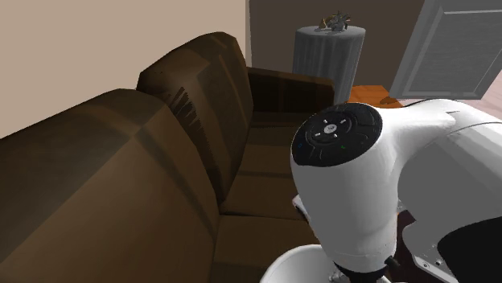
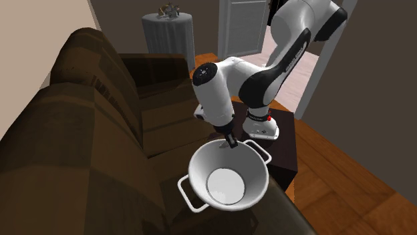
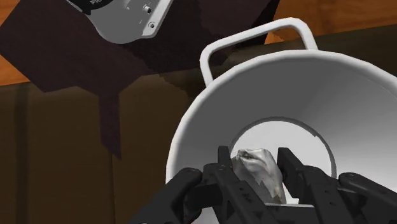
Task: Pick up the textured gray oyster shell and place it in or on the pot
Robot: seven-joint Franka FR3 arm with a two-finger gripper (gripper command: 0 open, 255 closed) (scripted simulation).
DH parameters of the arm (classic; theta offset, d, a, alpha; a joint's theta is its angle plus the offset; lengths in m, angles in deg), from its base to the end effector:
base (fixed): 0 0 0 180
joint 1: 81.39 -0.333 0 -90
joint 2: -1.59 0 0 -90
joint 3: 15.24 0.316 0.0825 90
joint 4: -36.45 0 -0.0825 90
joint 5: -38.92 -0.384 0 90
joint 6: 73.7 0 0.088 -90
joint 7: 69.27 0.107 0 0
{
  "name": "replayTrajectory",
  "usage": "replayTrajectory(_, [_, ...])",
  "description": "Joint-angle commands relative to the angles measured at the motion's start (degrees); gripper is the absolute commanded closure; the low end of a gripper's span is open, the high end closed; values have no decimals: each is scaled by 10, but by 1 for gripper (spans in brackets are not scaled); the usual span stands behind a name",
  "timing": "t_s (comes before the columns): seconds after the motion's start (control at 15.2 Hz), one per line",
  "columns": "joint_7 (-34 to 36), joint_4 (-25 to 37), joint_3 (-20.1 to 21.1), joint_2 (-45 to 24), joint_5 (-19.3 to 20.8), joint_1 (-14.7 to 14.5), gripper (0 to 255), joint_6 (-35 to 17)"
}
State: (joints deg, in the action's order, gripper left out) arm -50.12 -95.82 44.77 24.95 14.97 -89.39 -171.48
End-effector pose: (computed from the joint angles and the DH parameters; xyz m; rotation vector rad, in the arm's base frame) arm 0.1192 0.4205 0.3948 2.7760 0.8783 -0.4325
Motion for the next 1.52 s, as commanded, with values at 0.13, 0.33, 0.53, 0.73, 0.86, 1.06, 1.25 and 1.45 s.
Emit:
replayTrajectory(0.13, [98,77,113,-107,50,62,255,-22])
replayTrajectory(0.33, [109,78,129,-123,62,72,255,-30])
replayTrajectory(0.53, [126,26,122,-85,29,57,0,-87])
replayTrajectory(0.73, [167,-43,140,-53,-8,51,0,-180])
replayTrajectory(0.86, [204,-83,170,-45,-25,61,0,-246])
replayTrajectory(1.06, [265,-131,254,-43,-45,111,0,-349])
replayTrajectory(1.25, [269,-138,301,-50,-47,152,0,-374])
replayTrajectory(1.45, [265,-144,369,-54,-56,213,0,-401])
